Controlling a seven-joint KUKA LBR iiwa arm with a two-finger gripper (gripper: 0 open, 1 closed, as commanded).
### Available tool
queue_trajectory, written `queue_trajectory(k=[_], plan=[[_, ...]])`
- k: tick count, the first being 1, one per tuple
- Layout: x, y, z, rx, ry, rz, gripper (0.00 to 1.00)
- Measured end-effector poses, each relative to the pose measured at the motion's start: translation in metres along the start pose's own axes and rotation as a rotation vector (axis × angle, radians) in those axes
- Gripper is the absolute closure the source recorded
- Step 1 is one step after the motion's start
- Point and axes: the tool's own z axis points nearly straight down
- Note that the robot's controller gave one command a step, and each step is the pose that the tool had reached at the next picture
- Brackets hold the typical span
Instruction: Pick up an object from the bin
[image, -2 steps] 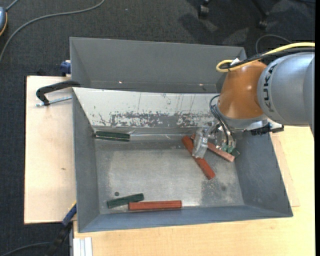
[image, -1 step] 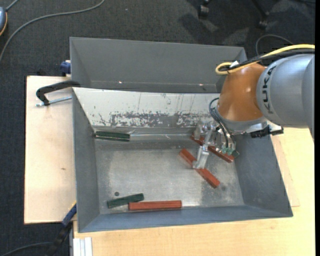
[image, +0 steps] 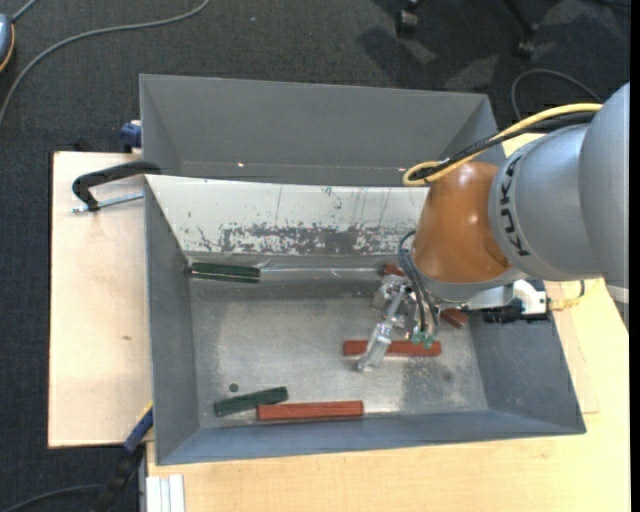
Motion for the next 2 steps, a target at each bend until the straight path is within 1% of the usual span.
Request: queue_trajectory(k=[1, 2], plan=[[-0.002, -0.002, 0.0, 0.001, -0.004, 0.002, 1.0], [-0.013, 0.047, -0.081, -0.006, -0.018, -0.038, 1.0]])
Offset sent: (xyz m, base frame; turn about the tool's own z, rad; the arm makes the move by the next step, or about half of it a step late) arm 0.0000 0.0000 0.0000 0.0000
